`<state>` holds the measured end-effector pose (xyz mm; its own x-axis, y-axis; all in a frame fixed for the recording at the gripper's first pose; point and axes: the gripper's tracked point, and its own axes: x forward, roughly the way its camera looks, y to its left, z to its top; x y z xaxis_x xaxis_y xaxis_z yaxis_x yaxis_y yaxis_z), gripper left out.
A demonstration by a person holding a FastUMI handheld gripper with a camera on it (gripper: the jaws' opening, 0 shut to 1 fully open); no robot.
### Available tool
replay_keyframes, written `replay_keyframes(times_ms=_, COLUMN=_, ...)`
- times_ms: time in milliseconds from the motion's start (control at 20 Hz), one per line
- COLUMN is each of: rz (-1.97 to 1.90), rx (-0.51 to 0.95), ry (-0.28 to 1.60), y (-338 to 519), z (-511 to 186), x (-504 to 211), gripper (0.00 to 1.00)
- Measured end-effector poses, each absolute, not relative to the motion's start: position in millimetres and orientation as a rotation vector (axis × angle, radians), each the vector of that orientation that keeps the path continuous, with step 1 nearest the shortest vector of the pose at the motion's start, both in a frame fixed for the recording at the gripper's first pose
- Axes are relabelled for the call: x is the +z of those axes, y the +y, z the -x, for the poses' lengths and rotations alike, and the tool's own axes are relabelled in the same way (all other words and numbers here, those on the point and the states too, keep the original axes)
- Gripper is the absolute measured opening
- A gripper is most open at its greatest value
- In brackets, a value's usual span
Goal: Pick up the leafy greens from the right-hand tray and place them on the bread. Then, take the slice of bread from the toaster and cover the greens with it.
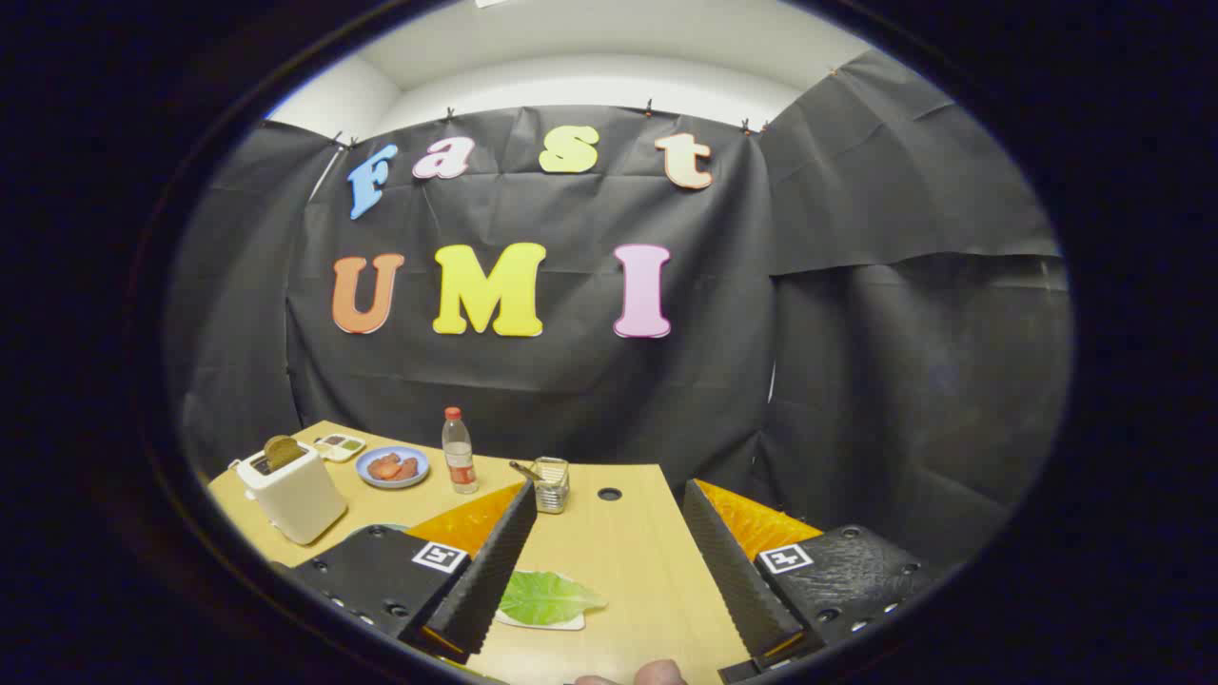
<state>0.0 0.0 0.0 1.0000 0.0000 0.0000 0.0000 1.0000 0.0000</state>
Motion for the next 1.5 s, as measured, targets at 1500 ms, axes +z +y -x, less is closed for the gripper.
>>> replay_keyframes(times_ms=1500, rz=-0.006, rx=0.146, ry=0.033, y=25, z=-50, x=2, gripper=0.95)
